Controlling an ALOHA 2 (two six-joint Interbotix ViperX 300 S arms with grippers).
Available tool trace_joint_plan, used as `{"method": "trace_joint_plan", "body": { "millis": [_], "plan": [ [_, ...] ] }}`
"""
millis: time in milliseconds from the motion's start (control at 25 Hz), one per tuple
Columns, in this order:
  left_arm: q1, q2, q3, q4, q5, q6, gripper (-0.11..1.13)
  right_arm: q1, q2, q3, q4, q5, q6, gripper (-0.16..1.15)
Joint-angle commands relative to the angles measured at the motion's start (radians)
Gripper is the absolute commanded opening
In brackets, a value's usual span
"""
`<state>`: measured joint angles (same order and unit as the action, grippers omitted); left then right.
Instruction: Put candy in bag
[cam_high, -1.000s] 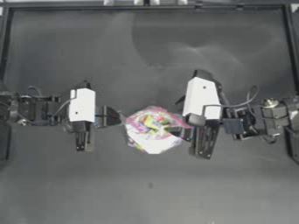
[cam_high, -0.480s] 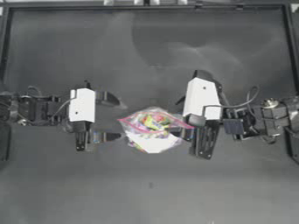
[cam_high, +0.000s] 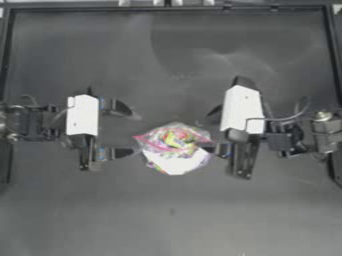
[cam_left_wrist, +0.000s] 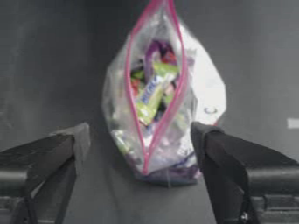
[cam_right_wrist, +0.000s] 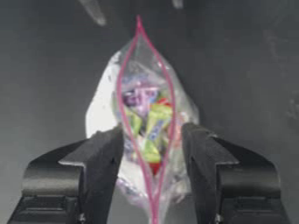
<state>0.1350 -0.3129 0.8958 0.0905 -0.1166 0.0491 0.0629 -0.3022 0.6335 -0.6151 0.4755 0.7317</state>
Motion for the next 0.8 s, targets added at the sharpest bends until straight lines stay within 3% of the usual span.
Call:
{"method": "trace_joint_plan", "body": {
  "millis": [40, 320, 800],
  "plan": [
    [-0.009, -0.095, -0.008, -0.002, 0.032, -0.002, 0.98, 0.000, -0.054, 0.012, -0.017, -0.008, 0.000, 0.80],
    [-0.012, -0.206, 0.002, -0.003, 0.124, -0.008, 0.98, -0.006, -0.115, 0.064, -0.035, -0.035, 0.005, 0.80],
    [-0.014, -0.357, 0.072, -0.011, 0.124, -0.008, 0.97, -0.084, -0.224, 0.210, -0.051, -0.225, 0.018, 0.80]
  ]
}}
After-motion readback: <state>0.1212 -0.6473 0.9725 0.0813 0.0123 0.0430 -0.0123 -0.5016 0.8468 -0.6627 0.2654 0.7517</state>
